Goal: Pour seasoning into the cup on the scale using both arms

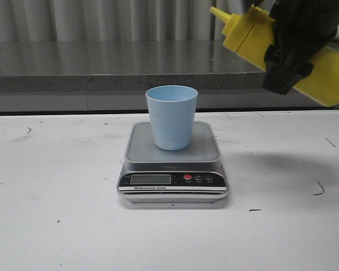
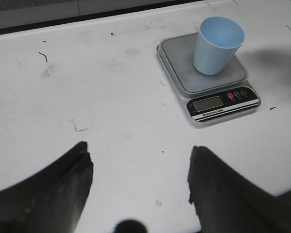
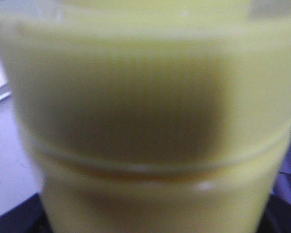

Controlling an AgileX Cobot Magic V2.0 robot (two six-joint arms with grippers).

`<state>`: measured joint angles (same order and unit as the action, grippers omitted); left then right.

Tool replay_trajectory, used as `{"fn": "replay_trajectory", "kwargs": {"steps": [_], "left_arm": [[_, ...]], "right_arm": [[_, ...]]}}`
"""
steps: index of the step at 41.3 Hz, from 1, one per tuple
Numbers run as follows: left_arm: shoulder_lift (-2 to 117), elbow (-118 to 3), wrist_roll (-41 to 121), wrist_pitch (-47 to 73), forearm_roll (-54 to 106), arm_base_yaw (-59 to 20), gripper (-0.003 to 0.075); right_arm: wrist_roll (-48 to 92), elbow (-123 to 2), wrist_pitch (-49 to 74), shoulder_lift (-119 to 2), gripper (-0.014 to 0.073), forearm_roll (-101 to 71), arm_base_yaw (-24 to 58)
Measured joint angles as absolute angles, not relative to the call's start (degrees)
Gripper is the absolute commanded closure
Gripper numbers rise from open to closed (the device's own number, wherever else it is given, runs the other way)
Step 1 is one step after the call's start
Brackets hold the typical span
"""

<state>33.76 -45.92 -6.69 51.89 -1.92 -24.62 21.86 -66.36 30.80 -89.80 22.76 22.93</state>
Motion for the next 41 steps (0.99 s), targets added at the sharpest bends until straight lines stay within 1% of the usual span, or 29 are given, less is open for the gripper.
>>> {"fn": "replay_trajectory", "kwargs": {"steps": [7, 16, 23, 32, 41], "left_arm": [[33.8, -45.9, -6.7, 51.9, -1.9, -24.6, 0.0292], [33.8, -45.9, -6.7, 51.9, -1.9, -24.6, 0.0292], [33.8, -45.9, -6.7, 51.9, -1.9, -24.6, 0.0292], [33.8, -45.9, -6.7, 51.9, -1.9, -24.6, 0.0292], [33.8, -45.9, -6.7, 51.9, -1.9, -24.6, 0.0292]], "right_arm": [[21.8, -69.4, 36.7, -90.8, 0.0244, 34.4, 27.8], [20.6, -74.7, 43.1, -95.9, 0.0244, 46.8, 32.2], [20.5, -74.9, 42.9, -98.5, 0.0244, 60.6, 33.8], [20.5, -74.9, 40.4, -99.7, 0.0244, 75.8, 33.8], [20.4, -74.9, 36.5, -100.1, 0.0244, 81.1, 33.8]]}}
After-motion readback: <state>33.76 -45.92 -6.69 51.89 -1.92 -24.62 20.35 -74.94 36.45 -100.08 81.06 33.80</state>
